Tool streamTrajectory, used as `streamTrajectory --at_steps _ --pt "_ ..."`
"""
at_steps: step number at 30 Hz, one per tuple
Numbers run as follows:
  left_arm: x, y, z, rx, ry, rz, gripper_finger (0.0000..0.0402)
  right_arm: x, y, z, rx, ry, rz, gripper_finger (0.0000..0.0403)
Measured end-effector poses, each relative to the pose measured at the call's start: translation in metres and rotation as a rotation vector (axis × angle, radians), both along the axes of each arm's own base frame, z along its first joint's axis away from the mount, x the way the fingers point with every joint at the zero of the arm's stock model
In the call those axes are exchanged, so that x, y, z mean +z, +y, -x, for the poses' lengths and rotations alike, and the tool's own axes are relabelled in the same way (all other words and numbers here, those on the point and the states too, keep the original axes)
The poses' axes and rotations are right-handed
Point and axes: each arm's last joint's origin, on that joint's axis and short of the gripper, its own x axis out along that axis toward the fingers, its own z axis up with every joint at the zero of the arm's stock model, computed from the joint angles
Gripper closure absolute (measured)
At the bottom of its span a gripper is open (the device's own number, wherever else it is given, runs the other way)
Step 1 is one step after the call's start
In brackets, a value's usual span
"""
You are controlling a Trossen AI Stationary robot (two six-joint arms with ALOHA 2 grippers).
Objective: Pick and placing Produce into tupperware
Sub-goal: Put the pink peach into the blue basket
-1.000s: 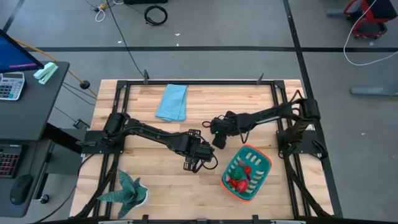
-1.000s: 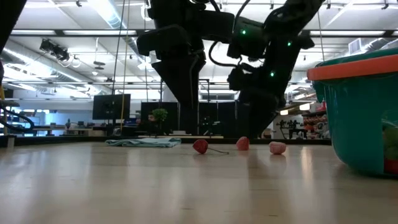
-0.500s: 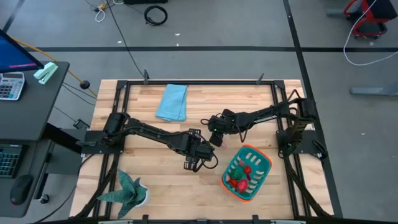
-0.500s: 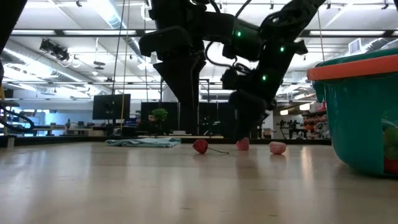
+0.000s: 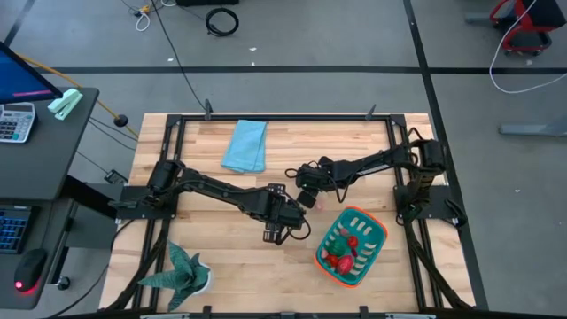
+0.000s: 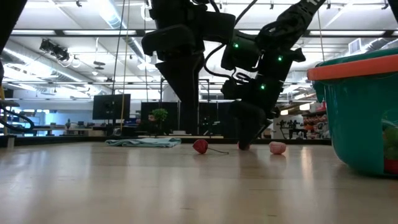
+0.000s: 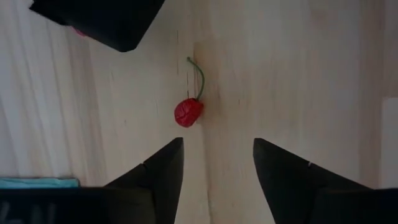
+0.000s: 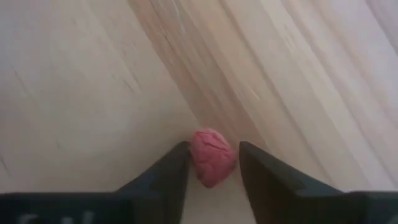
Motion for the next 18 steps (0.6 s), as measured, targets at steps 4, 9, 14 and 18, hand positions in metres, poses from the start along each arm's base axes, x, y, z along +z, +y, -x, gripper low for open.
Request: streamTrajectory --at_steps 4,9,14,18 --pt "0.0 0.0 0.0 0.038 -0.009 0.012 0.0209 0.001 0.002 0.0 0.009 0.004 0.016 0.0343" --pt "0.0 -0.001 0.0 0.045 -0.011 0.015 0.0214 0.023 0.017 0.007 0.076 0.0 0.097 0.0374" --pt "0.0 -0.001 0.0 0.092 -0.023 0.03 0.0215 0.073 0.046 0.043 0.07 -0.008 0.036 0.0368" --pt "0.0 -0.001 0.0 0.103 -0.032 0.035 0.022 0.114 0.076 0.083 0.033 -0.066 -0.136 0.0374"
